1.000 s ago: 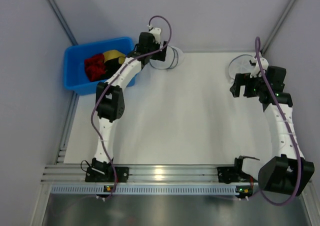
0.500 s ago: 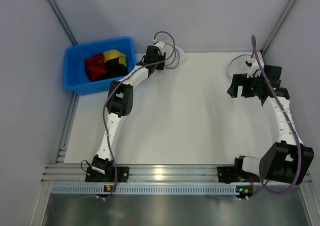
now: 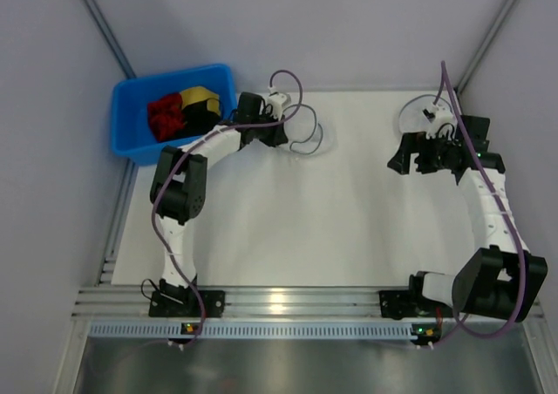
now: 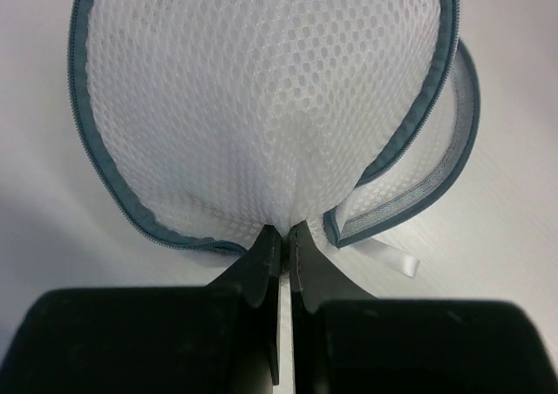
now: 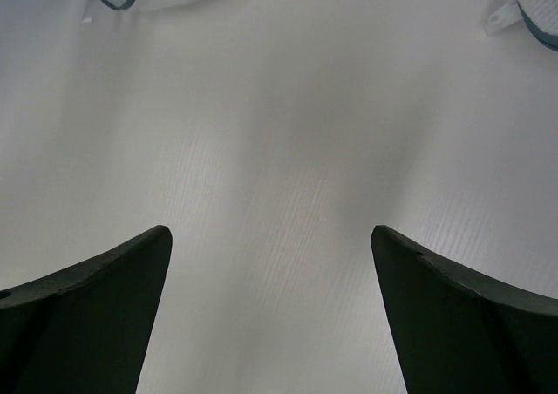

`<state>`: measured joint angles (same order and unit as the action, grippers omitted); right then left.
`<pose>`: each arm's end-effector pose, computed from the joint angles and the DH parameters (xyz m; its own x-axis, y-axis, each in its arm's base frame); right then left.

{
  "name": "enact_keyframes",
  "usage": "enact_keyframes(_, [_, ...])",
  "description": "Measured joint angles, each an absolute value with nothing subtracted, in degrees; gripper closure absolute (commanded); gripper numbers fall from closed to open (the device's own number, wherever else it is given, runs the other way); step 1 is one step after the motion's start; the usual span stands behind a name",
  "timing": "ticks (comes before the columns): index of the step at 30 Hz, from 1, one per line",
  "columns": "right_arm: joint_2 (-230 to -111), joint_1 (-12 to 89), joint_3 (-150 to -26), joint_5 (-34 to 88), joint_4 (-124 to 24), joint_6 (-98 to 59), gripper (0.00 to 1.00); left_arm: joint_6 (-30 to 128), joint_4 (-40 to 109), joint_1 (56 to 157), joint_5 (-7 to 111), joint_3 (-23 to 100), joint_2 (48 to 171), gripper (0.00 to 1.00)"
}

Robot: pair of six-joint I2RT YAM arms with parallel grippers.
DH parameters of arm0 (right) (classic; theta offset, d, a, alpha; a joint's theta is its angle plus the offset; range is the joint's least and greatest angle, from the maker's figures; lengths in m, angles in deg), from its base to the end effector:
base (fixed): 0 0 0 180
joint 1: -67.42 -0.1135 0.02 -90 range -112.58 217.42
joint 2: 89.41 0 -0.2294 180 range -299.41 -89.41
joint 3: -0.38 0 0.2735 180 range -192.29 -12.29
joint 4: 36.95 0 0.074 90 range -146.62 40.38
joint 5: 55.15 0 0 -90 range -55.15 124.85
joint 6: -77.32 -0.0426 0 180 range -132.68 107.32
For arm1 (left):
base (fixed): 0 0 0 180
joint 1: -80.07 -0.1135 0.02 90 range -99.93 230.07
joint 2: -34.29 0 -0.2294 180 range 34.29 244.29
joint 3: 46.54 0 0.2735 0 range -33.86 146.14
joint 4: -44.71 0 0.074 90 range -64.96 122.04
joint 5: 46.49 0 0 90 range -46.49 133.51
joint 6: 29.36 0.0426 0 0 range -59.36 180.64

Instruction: Place the bra in the laundry bag and zip it closed

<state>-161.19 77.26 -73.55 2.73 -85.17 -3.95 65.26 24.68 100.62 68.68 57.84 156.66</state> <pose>0.2974 -0.0286 0.2624 -0.6682 -0.0146 -0.7439 -0.3239 0.9058 0.2732 0.4540 -0.1895 0.1535 -0.5240 0.2743 -0.8063 0.6758 0.7101 -0.1977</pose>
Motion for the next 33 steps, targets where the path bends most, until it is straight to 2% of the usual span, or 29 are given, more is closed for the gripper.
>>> enact_keyframes(5, [-160.93,76.21,-73.44,-1.57,-85.26,-5.29,0.16,69.66,24.84,102.57,78.58,42.15,141.69,1.00])
enact_keyframes(10, [-160.84,72.39,-72.58,-4.87,-82.79,-9.33,0.20,72.85,24.64,106.79,82.43,33.67,133.31,1.00])
enact_keyframes(19, [-166.64,61.90,-72.28,-12.89,-74.51,-20.48,0.19,76.13,25.21,112.38,83.98,30.26,130.47,1.00])
enact_keyframes(22, [-168.84,60.67,-72.28,-13.73,-73.81,-22.01,0.23,77.33,25.27,113.08,83.98,30.26,130.17,1.00])
enact_keyframes(25, [-170.59,59.89,-72.28,-14.53,-73.22,-23.25,0.38,78.71,25.45,113.69,83.80,30.26,129.91,0.96])
enact_keyframes(26, [-170.96,59.60,-72.28,-14.80,-72.91,-23.65,0.53,79.06,25.54,113.94,83.56,30.26,129.88,0.94])
enact_keyframes(27, [-171.20,59.23,-72.28,-15.26,-72.47,-23.91,0.62,79.38,25.60,114.18,83.37,30.26,129.88,0.90])
enact_keyframes(28, [-171.36,58.86,-72.28,-15.80,-71.93,-24.67,0.79,79.67,25.60,114.37,83.10,30.26,129.88,0.85])
enact_keyframes(30, [-171.47,58.12,-72.28,-16.74,-70.70,-25.66,0.95,79.80,25.62,114.55,82.62,30.28,129.88,0.76])
enact_keyframes(31, [-171.49,57.94,-72.28,-17.09,-70.03,-26.22,1.00,79.62,25.62,114.61,82.16,30.28,129.88,0.68])
enact_keyframes(33, [-171.49,57.59,-72.30,-17.38,-68.85,-27.08,1.00,78.33,25.82,114.61,80.76,30.37,129.88,0.60])
